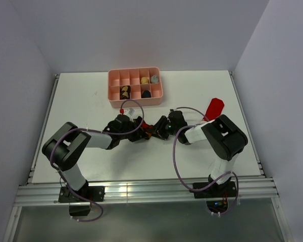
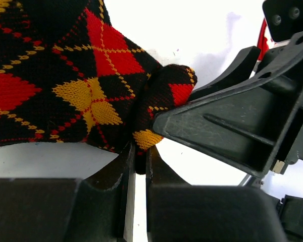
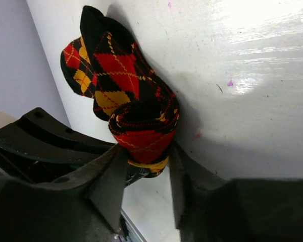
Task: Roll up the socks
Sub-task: Roll the sock at the center of the board.
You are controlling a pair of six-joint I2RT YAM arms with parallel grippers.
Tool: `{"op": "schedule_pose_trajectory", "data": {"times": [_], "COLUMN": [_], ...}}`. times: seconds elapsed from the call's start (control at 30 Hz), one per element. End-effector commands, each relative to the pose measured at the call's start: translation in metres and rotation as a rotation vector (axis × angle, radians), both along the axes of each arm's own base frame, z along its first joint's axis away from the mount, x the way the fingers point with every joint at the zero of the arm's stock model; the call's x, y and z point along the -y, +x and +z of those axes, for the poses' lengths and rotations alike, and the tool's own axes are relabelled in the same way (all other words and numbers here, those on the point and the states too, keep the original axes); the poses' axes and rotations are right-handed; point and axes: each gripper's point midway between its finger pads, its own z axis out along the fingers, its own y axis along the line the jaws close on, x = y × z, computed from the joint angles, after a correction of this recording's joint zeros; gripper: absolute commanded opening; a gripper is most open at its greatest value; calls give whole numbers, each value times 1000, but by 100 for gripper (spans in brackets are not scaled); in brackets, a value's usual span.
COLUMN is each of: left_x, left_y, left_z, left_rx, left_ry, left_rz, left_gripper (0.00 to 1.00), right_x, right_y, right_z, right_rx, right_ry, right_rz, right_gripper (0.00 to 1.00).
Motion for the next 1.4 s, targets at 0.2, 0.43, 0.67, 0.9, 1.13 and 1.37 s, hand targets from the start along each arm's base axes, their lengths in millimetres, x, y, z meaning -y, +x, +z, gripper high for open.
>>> {"op": "schedule_pose_trajectory", "data": {"times": [0.2,0.43,0.67,0.9,1.13,1.37], "left_x": [-3,-5,-21,-8,16,32], "left_y": [-17,-10,12,8,-2,0], "left_z": [-16,-7,30,65,58,51], "left_rx": [-80,-7,253,531,692,791], "left_ry": [-29,4,216,471,628,733], "left_rz": [-33,-53,-6,16,-69,-143], "left_gripper": [1,4,44,65,69,68], "right_x": [-3,4,21,30,30,30], "right_y": [-1,3,9,8,2,1], "right_z": [-10,-4,8,15,13,15], "right_rx": [0,0,-51,-131,-179,-182], "right_ry": [-10,-92,-269,-374,-408,-409], "right_rz": [15,9,-13,-29,-7,0], "right_gripper": [11,0,0,0,0,0]}}
